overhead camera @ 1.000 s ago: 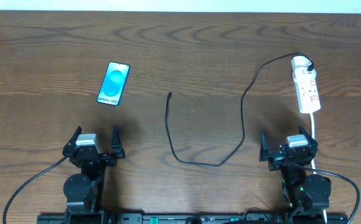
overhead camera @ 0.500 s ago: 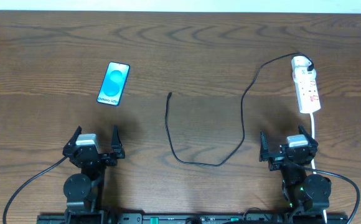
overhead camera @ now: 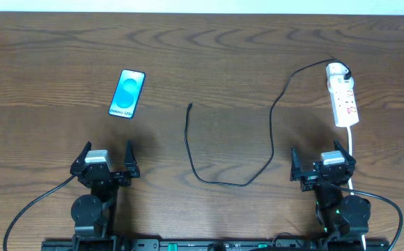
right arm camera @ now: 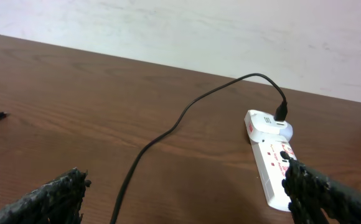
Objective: Plug charger to phone and switch on socket
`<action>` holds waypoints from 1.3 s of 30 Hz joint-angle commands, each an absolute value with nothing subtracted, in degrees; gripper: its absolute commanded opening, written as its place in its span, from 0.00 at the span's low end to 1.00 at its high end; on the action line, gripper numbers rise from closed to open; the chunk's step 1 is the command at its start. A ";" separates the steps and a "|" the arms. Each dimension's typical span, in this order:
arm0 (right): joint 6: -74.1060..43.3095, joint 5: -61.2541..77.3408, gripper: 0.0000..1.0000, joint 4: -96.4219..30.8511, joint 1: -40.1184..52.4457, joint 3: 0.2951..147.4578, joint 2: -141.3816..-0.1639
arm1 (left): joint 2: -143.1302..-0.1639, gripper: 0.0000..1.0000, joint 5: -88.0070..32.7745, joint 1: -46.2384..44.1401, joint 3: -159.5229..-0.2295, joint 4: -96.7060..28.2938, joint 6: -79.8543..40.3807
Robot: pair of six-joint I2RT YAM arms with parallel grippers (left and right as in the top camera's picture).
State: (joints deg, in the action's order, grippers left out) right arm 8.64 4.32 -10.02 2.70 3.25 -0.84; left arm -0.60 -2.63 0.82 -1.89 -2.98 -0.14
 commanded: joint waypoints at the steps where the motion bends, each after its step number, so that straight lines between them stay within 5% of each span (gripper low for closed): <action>1: 8.64 4.67 0.99 -10.04 2.28 2.98 -0.45 | -0.23 0.98 -1.91 0.95 -0.23 -3.90 0.38; 26: 8.64 4.67 0.99 -10.04 2.28 2.98 -0.45 | -1.19 0.98 -5.15 0.95 -3.31 -2.28 -0.08; 39: 8.64 4.64 0.99 -10.04 2.28 2.98 -0.45 | -23.14 0.98 -11.60 0.95 -20.03 -2.55 -2.42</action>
State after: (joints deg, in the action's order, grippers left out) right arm 8.62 4.32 -10.04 2.70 3.25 -0.84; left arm -18.68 -9.63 0.82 -15.35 -2.68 -0.75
